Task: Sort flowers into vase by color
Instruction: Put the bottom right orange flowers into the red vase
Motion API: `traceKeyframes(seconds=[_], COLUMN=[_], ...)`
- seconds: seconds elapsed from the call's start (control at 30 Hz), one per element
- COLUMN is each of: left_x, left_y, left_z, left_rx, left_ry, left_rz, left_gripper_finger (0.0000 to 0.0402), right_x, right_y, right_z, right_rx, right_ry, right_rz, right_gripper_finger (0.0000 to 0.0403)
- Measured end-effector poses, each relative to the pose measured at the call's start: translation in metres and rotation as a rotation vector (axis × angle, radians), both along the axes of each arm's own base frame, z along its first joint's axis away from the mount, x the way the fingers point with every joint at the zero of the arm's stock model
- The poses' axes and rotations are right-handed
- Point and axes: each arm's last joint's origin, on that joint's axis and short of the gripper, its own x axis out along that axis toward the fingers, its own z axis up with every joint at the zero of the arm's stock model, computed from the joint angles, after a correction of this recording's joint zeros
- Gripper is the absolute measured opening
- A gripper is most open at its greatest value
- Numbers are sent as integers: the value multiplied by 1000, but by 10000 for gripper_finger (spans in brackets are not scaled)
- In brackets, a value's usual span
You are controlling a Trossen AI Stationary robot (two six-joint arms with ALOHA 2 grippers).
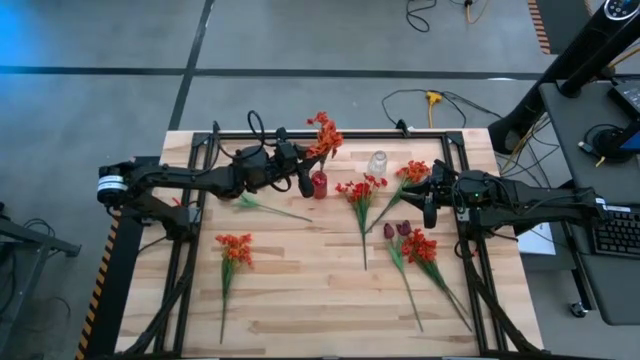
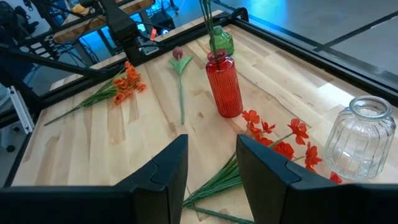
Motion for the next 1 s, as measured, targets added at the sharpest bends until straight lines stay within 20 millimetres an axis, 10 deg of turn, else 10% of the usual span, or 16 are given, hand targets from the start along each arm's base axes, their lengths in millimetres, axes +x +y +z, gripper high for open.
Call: traceKeyframes(seconds=[1.0], left_x=[0], left_y=[0], left_z=[-5], left_rx=[-31], left_ry=[41], left_rz=[8], left_gripper_finger=[38], right_x=[0], right_y=[0], right_z=[0], right_rx=[2], right_ry=[-1], right_rz=[-1], right_gripper_finger=[128])
